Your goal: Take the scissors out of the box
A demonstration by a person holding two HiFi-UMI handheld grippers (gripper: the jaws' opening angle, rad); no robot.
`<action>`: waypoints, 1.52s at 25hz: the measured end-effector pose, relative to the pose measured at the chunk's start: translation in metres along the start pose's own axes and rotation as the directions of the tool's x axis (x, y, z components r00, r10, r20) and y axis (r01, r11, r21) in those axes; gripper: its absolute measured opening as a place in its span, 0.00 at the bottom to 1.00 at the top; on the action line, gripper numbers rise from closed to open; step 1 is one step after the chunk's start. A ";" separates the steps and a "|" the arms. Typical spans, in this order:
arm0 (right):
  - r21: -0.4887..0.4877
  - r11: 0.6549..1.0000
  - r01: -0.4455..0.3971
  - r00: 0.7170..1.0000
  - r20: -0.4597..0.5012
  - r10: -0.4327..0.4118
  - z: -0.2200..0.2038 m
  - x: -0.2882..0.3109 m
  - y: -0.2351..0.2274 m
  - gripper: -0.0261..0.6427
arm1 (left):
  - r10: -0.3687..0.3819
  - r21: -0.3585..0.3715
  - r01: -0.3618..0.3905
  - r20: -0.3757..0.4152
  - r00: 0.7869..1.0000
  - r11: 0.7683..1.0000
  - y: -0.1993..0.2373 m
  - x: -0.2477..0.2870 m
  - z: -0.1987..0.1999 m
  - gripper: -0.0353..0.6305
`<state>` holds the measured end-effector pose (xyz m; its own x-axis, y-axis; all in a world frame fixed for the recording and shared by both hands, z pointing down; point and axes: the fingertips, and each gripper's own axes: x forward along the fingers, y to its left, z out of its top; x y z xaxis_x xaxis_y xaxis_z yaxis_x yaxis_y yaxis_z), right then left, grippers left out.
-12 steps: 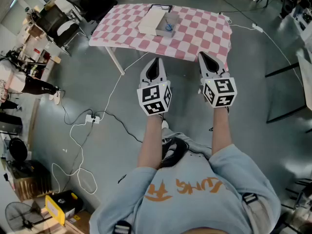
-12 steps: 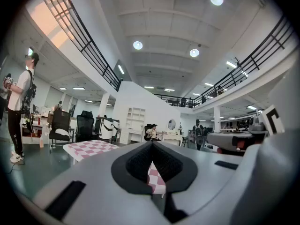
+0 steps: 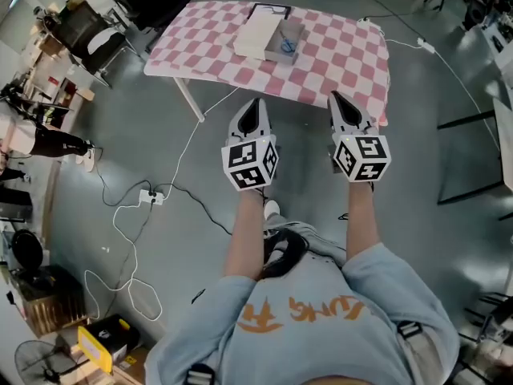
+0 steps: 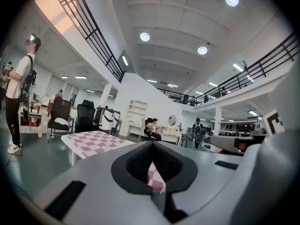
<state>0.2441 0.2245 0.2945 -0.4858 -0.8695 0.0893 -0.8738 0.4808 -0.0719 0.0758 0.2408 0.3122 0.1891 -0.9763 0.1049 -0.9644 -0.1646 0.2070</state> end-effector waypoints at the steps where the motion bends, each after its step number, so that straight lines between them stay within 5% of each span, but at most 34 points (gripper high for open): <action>1: 0.008 1.000 0.007 1.000 -0.005 -0.007 -0.002 0.008 -0.001 0.04 | -0.007 -0.003 0.007 -0.004 1.000 1.000 0.005 0.006 -0.001 0.08; 11: 0.027 0.999 0.017 1.000 -0.020 -0.016 -0.004 0.094 0.030 0.04 | -0.041 -0.037 0.040 -0.020 0.999 0.999 0.078 0.056 0.001 0.08; 19: -0.009 1.000 -0.009 1.000 0.004 0.009 0.018 0.145 0.056 0.04 | -0.033 -0.113 0.039 0.055 0.998 0.993 0.131 0.078 0.026 0.08; 27: -0.038 0.999 0.002 1.000 -0.007 -0.002 0.028 0.162 0.053 0.04 | -0.127 -0.192 0.141 0.081 0.989 0.971 0.144 0.094 0.031 0.08; 38: 0.013 0.999 -0.033 0.999 0.033 0.032 0.035 0.203 0.032 0.04 | -0.109 -0.102 0.116 0.074 0.991 0.988 0.148 0.127 0.043 0.08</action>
<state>0.1183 0.0594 0.2759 -0.5129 -0.8567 0.0541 -0.8571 0.5076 -0.0877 -0.0509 0.0863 0.3144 0.2784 -0.9604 0.0091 -0.9120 -0.2614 0.3161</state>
